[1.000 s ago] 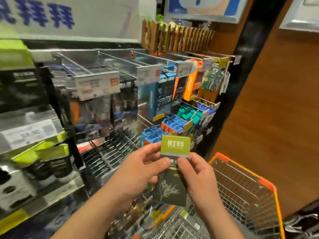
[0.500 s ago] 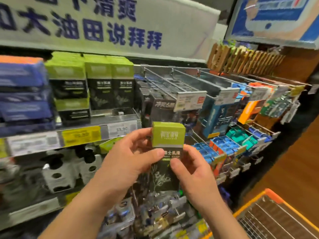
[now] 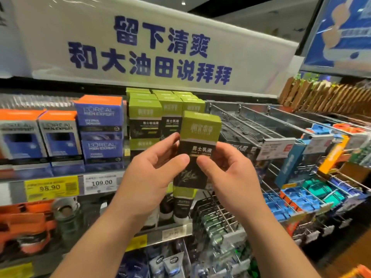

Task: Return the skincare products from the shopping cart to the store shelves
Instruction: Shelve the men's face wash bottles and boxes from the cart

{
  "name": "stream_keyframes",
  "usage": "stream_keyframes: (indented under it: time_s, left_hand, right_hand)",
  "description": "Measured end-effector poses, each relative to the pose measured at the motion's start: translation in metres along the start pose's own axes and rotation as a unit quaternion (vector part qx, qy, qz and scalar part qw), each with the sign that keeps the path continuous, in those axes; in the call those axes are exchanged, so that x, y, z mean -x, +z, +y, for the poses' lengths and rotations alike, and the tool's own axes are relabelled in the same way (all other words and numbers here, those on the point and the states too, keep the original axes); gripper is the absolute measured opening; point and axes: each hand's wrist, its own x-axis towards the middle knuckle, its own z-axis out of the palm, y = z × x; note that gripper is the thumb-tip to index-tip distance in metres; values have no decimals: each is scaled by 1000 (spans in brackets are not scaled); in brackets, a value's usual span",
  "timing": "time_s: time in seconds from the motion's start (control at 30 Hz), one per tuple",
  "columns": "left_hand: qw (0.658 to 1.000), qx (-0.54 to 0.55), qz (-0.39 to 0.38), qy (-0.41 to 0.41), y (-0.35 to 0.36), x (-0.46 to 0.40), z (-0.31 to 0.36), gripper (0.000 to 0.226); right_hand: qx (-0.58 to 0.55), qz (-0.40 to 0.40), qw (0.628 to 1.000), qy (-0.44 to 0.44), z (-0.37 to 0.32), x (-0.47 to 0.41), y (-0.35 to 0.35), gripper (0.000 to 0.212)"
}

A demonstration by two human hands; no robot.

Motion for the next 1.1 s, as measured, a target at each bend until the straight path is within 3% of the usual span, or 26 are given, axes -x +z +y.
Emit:
stream_keyframes:
  time_s: [0.37,0.87,1.1]
  left_hand:
    - [998,19,43,-38,-19,-7,3,29]
    - [995,5,95,-28,-27,-15,-3,20]
    - [995,4,98,-34,-29,-21,-5,19]
  right_hand:
    - [14,83,996,-23,-13,-57,19,16]
    - [142,-35,989,27,13,-84,49,24]
    - [135,-55,989,30,13,-88,52,25]
